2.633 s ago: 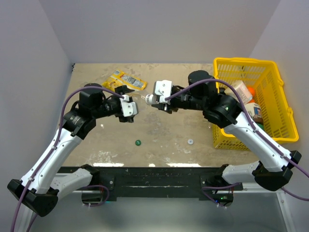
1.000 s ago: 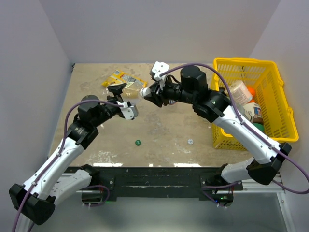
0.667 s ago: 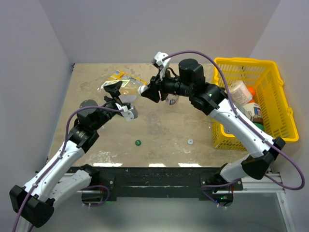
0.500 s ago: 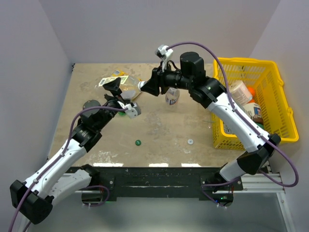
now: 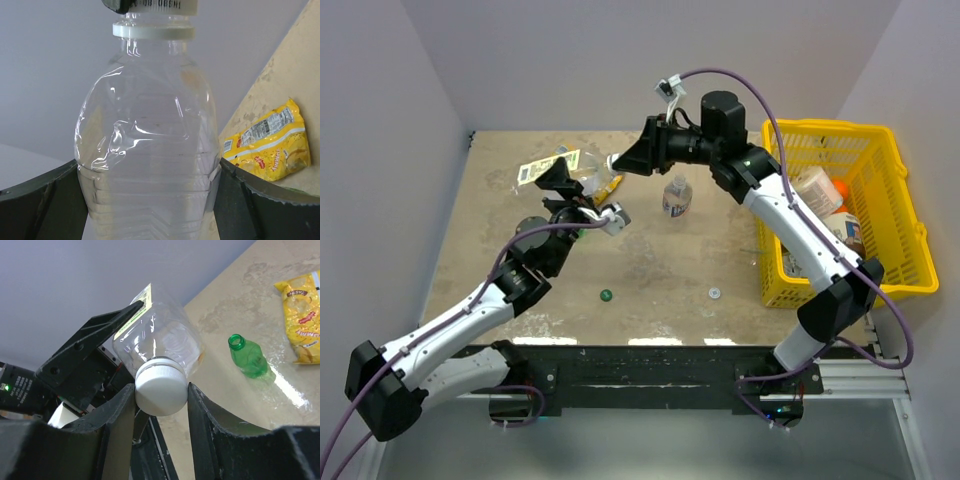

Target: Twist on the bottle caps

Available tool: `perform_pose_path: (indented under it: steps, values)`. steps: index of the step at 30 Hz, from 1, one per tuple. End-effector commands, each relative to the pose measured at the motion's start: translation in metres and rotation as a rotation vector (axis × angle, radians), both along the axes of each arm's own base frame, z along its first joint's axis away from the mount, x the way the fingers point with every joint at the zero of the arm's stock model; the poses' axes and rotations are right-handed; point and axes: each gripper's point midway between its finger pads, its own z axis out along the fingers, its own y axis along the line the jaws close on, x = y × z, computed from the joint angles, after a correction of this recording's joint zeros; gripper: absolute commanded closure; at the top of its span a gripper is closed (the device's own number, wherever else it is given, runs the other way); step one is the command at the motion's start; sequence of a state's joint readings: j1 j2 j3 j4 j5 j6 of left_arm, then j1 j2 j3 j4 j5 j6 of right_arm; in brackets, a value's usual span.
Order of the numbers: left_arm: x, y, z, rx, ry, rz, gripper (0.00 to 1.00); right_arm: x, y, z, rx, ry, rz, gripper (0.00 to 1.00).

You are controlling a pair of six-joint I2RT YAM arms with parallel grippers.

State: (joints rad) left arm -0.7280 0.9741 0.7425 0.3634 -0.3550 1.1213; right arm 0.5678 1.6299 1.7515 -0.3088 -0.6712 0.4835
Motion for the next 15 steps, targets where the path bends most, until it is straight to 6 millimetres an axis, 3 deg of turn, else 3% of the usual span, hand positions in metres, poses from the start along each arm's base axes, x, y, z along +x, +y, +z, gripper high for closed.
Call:
perform_pose_path:
  steps: [1,5,8,12,13,14,15]
  values:
    - [-0.019,-0.023,0.073,-0.077,-0.241,-0.088,1.00,0.002,0.021,0.007,0.073,0.075,0.038,1.00]
    - [-0.013,-0.020,0.065,0.083,-0.332,0.009,1.00,0.006,0.022,0.011,0.091,0.102,0.035,1.00]
    - [-0.013,-0.019,0.072,0.072,-0.361,0.018,1.00,0.010,0.020,0.010,0.101,0.118,0.032,1.00]
    - [-0.009,-0.014,0.066,0.041,-0.306,0.041,1.00,0.020,0.012,0.006,0.113,0.138,0.014,0.99]
    - [-0.007,-0.011,0.065,0.022,-0.284,0.057,1.00,0.019,0.012,0.005,0.118,0.136,0.025,0.73]
    - [-0.004,-0.005,0.069,-0.035,-0.252,0.082,1.00,0.016,0.011,0.010,0.129,0.112,0.047,0.56]
    - [0.003,-0.002,0.057,-0.007,-0.189,0.095,1.00,0.018,0.005,0.017,0.133,0.052,0.058,0.42]
